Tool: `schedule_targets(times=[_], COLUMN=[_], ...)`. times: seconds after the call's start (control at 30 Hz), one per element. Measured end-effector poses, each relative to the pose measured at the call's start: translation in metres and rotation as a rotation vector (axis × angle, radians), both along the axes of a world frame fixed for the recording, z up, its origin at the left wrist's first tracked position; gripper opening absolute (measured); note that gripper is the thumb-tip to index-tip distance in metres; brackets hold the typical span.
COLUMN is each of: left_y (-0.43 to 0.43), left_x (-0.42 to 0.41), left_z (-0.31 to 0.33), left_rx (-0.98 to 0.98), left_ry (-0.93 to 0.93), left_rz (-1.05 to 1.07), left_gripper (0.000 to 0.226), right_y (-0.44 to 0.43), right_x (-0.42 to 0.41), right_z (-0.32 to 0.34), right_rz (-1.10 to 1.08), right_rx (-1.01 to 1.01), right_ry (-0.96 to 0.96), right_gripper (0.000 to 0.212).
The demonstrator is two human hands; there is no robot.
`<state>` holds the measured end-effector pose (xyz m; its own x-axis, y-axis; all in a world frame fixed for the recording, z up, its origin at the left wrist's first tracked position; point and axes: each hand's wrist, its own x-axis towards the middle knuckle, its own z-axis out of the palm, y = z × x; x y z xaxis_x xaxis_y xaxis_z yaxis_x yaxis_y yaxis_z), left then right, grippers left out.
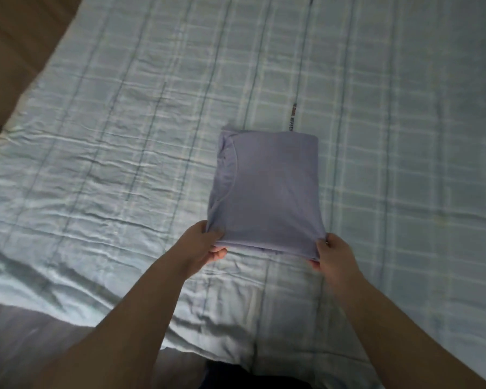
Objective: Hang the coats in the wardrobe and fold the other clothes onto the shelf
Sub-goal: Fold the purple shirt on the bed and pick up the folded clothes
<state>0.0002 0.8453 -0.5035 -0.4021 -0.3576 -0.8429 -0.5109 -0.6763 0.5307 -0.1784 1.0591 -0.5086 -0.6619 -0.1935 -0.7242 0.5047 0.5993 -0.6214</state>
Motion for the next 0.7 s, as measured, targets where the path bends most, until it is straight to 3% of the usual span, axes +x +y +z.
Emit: schedule_targets(times=[0.2,0.33,0.47,0.7], left_y=[0.069,0.091,0.079,0.017], left_x=[0.072,0.087,0.088,0.042], left_z=[-0.026,-0.027,-0.005,0.047], left_rx=[0.065,0.152,0.284,0.185], left_ry=[-0.158,-0.175,-0.077,0.127], left_rz=[0.073,0.180,0.229,0.283], left_gripper=[0.027,0.019,0.030,0.019], right_y=[0.090,0.096,0.071,0.013], right_x=[0.046,0.062,0.062,0.013], right_z=[-0.035,-0.040,-0.003,0.063], right_rz=[0.273,0.144,-0.018,-0.245], right_rx=[0.252,0.230,0.163,-0.104], right_ry=[-0.046,-0.089,-0.175,-0.095], right_gripper=[0.025,0.018,0.017,0.027])
